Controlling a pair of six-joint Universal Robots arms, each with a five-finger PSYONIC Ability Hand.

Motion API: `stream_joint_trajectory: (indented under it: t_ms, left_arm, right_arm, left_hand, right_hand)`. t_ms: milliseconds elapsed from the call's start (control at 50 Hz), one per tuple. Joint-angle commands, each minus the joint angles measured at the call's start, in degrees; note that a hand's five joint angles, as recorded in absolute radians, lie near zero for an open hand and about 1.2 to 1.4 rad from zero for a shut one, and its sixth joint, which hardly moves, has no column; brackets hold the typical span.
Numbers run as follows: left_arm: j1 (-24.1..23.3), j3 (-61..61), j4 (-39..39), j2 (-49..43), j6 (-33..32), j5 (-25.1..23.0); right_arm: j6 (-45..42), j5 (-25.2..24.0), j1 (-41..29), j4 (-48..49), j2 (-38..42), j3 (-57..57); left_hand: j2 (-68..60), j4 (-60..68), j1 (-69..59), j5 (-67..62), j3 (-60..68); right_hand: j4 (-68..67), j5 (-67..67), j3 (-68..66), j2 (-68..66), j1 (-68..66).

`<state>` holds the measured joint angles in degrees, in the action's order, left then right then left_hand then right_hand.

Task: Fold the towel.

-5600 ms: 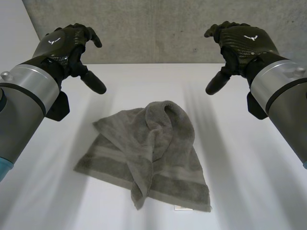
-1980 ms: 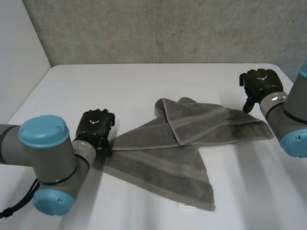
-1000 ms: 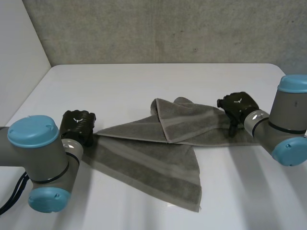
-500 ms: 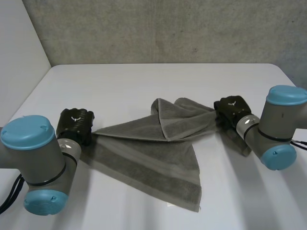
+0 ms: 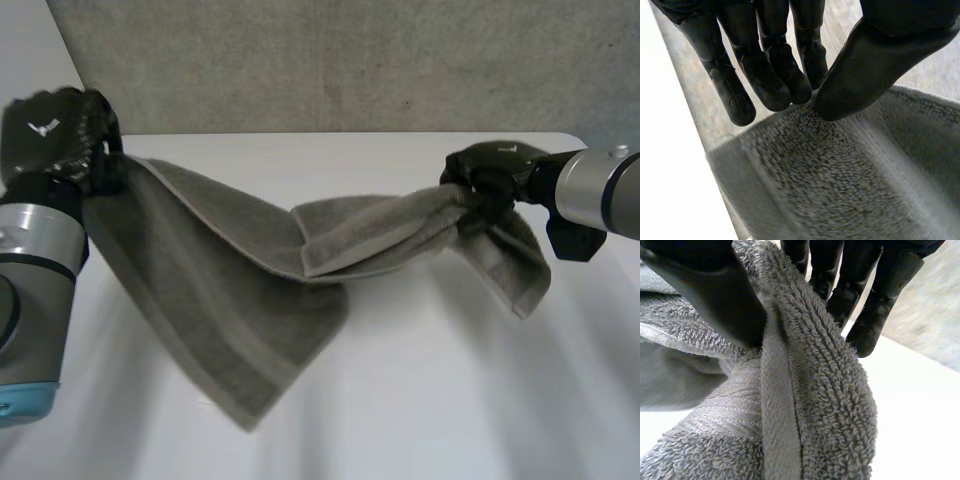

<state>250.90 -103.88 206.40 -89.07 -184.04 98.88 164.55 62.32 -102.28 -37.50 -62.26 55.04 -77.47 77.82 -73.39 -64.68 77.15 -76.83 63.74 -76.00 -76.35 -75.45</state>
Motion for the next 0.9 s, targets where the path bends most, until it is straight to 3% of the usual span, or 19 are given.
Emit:
stream_joint_trajectory:
  t_ms: [20, 80, 120, 140, 160, 180, 220, 240, 260, 280, 400, 620, 660, 900]
  left_arm:
    - [2.39, -1.93, 0.41, 0.13, 0.96, -3.69]
    - [2.84, -2.37, 1.02, -2.67, 0.88, -5.01]
    - [2.84, -2.46, 1.2, -4.78, 0.79, -5.28]
    - [2.84, -2.46, 1.2, -4.8, 0.79, -5.28]
    - [2.92, -2.38, 1.2, -6.54, 0.79, -5.28]
    - [2.84, -2.38, 1.2, -8.13, 0.79, -5.37]
    - [2.75, -2.29, 1.2, -9.62, 0.7, -5.37]
    - [2.66, -2.03, 1.2, -11.12, 0.61, -5.37]
    - [2.66, -2.02, 1.2, -11.13, 0.61, -5.37]
    - [2.49, -1.94, 1.11, -12.61, 0.61, -5.46]
    - [1.78, -1.58, 1.2, -17.8, 0.61, -5.46]
    - [1.34, -0.88, 1.2, -18.69, 0.61, -5.37]
    - [1.43, -0.97, 1.2, -18.6, 0.61, -5.37]
    - [1.43, -0.09, 0.58, -17.9, 0.79, -5.54]
  right_arm:
    - [-1.69, -6.42, 2.7, -6.01, 6.36, -4.33]
    - [-2.66, -4.84, 3.31, -5.57, 11.55, -6.09]
    - [-2.14, 0.93, 3.31, -3.21, 16.71, -9.06]
    - [-2.13, 0.96, 3.31, -3.2, 16.73, -9.07]
    - [-2.22, 5.32, 3.4, -1.2, 19.0, -10.03]
    - [-2.22, 5.36, 3.4, -1.18, 19.02, -10.04]
    - [-2.13, 12.45, 3.31, 2.32, 21.91, -10.48]
    - [-2.13, 12.48, 3.31, 2.34, 21.92, -10.48]
    - [-2.13, 14.48, 3.05, 3.65, 22.53, -10.48]
    - [-2.05, 14.85, 2.79, 4.44, 22.53, -10.22]
    - [-1.17, 14.06, 2.08, 4.98, 19.9, -9.08]
    - [-0.29, 8.79, 1.38, 9.02, 2.06, 3.93]
    - [-0.81, 6.51, 1.38, 9.98, -2.23, 9.27]
    - [-11.62, 4.83, 2.08, 19.39, -9.19, 32.58]
  left_hand:
    - [-2.53, 2.18, -6.61, -5.32, 2.85]
    - [-2.53, 2.18, -6.61, -5.32, 2.85]
    - [-2.53, 2.18, -6.61, -5.32, 2.85]
    - [-2.53, 2.18, -6.61, -5.32, 2.85]
    - [-2.53, 2.18, -6.61, -5.32, 2.85]
    - [-2.53, 2.18, -6.61, -5.32, 2.85]
    - [-2.53, 2.18, -6.61, -5.32, 2.85]
    - [-2.53, 2.18, -6.61, -5.32, 2.85]
    - [-2.53, 2.18, -6.61, -5.32, 2.85]
    - [-2.53, 2.18, -6.61, -5.32, 2.85]
    - [-2.53, 2.18, -6.61, -5.32, 2.85]
    - [-2.53, 2.18, -6.61, -5.32, 2.85]
    - [-2.53, 2.18, -6.61, -5.32, 2.85]
    - [-2.53, 2.18, -6.61, -5.32, 2.85]
  right_hand:
    - [-3.17, 6.26, -4.0, -3.65, -4.55]
    - [2.66, 0.43, 1.82, 2.18, 1.27]
    - [5.49, -2.4, 4.65, 5.01, 4.1]
    - [5.52, -2.43, 4.68, 5.04, 4.13]
    - [15.01, -11.92, 14.18, 14.53, 13.63]
    - [15.1, -12.02, 14.27, 14.62, 13.72]
    - [40.53, -37.45, 39.7, 40.05, 39.15]
    - [40.67, -37.58, 39.84, 40.19, 39.29]
    - [61.99, -58.9, 61.15, 61.51, 60.61]
    - [66.83, -63.74, 66.0, 66.35, 65.45]
    - [66.83, -63.74, 66.0, 66.35, 65.45]
    - [65.57, -62.48, 64.74, 65.09, 64.19]
    - [52.51, -49.42, 51.68, 52.03, 51.13]
    - [40.84, -37.75, 40.01, 40.36, 39.46]
